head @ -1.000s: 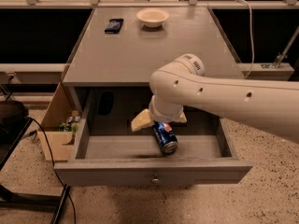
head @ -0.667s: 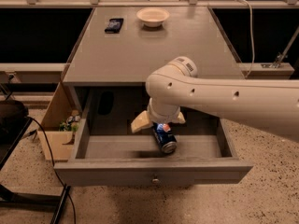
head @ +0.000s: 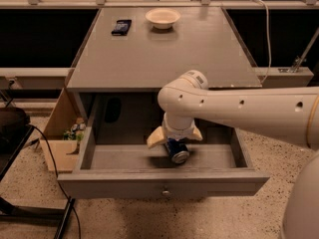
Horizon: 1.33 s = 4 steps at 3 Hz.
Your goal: Pick pepsi can from top drawer and place on counter
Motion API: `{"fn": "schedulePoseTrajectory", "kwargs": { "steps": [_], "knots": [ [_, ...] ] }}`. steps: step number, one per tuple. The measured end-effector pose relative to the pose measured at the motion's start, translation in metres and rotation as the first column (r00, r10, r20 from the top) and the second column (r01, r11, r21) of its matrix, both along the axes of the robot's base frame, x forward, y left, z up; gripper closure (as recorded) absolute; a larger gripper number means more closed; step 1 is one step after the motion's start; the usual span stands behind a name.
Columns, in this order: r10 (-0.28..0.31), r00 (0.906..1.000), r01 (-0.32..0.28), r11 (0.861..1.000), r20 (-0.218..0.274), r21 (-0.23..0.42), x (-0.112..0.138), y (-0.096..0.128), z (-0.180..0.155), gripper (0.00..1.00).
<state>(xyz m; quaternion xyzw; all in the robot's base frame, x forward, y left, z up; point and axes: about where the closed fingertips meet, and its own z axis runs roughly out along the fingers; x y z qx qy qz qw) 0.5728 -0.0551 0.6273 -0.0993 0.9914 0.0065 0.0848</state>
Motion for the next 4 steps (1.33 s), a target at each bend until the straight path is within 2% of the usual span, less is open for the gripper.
{"fn": "schedulePoseTrajectory", "kwargs": {
  "steps": [2,3,4],
  "knots": [
    [-0.017,0.9987,0.017,1.000,-0.048,0.012,-0.006,-0.009,-0.021,0.00],
    [-0.011,0.9991,0.014,0.997,-0.041,0.070,-0.006,-0.009,-0.026,0.00],
    [0.000,1.0000,0.001,0.989,-0.008,0.149,-0.002,-0.006,-0.024,0.00]
  ]
}}
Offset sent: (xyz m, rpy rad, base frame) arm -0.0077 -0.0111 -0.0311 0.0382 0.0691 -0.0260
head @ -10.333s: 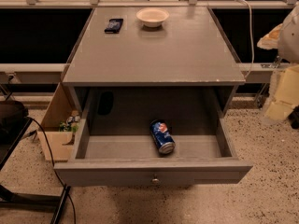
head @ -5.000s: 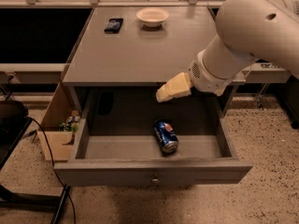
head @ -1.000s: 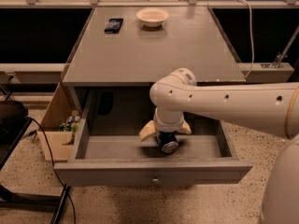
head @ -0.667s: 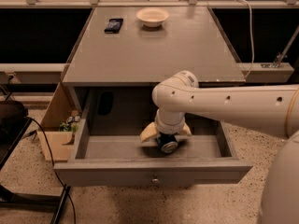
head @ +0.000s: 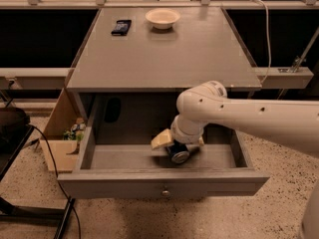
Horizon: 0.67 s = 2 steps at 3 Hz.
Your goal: Pick pepsi can from top drawer and place on counter
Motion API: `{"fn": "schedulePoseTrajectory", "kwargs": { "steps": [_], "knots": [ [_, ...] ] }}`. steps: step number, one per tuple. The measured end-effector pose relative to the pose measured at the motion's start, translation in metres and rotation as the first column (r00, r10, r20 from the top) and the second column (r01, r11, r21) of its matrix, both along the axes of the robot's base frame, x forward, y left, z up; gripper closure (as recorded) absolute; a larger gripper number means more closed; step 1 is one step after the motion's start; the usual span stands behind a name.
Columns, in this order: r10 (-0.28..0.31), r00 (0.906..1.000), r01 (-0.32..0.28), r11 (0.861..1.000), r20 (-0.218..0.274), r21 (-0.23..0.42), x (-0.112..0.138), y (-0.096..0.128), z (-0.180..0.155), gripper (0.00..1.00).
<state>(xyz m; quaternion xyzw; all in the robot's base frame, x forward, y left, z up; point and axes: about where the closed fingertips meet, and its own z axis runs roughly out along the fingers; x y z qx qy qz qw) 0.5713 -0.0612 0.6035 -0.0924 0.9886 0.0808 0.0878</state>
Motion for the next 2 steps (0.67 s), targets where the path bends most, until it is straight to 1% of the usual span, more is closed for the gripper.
{"fn": "schedulePoseTrajectory", "kwargs": {
  "steps": [1,2],
  "knots": [
    [0.010,0.9997,-0.011,0.999,0.021,0.035,0.0036,0.0041,0.0040,0.00],
    [0.025,0.9992,-0.026,0.998,0.030,0.053,0.0056,0.0099,0.0064,0.00]
  ]
}}
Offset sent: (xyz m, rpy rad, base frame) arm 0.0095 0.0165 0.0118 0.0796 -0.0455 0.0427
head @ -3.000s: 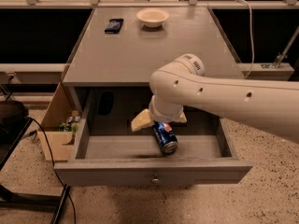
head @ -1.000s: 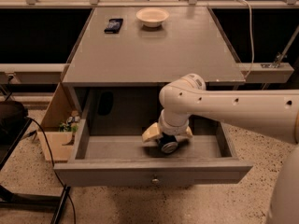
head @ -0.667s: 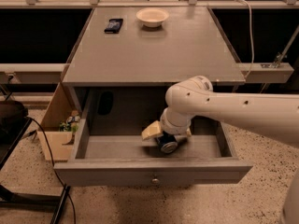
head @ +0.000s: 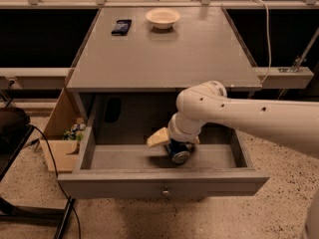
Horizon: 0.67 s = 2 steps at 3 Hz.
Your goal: Pick pepsi can from top drawer and place on counter
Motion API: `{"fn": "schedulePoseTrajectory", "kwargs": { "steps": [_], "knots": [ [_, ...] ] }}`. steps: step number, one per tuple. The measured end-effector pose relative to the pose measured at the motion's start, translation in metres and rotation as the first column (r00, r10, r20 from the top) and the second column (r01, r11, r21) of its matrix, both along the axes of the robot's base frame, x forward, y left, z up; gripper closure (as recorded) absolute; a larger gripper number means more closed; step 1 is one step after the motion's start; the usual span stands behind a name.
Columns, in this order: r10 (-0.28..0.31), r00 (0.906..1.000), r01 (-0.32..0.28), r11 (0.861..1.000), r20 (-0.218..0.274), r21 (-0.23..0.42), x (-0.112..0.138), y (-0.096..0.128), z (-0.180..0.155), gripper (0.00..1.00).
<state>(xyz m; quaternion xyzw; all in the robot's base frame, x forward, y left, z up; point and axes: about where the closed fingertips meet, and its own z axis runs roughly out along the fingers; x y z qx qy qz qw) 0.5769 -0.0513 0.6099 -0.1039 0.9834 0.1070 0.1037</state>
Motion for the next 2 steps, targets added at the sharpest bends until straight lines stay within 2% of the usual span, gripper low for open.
{"fn": "schedulePoseTrajectory", "kwargs": {
  "steps": [1,2],
  "knots": [
    [0.003,1.0000,-0.003,1.000,0.002,0.003,0.0003,0.0010,0.0004,0.15],
    [0.003,1.0000,-0.003,1.000,0.002,0.003,0.0003,0.0010,0.0004,0.36]
  ]
}}
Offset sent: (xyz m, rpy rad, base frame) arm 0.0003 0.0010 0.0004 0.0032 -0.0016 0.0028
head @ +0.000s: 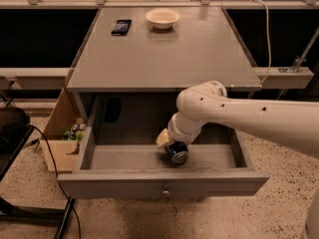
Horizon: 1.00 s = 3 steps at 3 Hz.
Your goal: Pick pepsi can from top drawer and place on counter
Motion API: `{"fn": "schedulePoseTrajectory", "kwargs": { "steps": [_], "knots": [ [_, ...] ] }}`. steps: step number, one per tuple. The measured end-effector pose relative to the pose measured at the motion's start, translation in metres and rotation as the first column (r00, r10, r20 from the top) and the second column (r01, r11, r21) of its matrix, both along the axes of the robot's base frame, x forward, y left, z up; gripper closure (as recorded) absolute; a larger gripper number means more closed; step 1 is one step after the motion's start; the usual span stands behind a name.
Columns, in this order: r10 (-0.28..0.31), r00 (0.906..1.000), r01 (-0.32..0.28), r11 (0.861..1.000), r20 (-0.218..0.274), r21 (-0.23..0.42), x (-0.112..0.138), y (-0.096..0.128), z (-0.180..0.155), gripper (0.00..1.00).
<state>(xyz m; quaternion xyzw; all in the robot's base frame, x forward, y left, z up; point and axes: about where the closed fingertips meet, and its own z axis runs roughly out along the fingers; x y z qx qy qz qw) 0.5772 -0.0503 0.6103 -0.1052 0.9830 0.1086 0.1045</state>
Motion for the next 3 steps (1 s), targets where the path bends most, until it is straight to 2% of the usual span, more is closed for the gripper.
{"fn": "schedulePoseTrajectory", "kwargs": {
  "steps": [2,3],
  "knots": [
    [0.000,1.0000,0.000,1.000,0.000,0.000,0.0000,0.0000,0.0000,0.83],
    [0.000,1.0000,0.000,1.000,0.000,0.000,0.0000,0.0000,-0.0001,1.00]
  ]
}}
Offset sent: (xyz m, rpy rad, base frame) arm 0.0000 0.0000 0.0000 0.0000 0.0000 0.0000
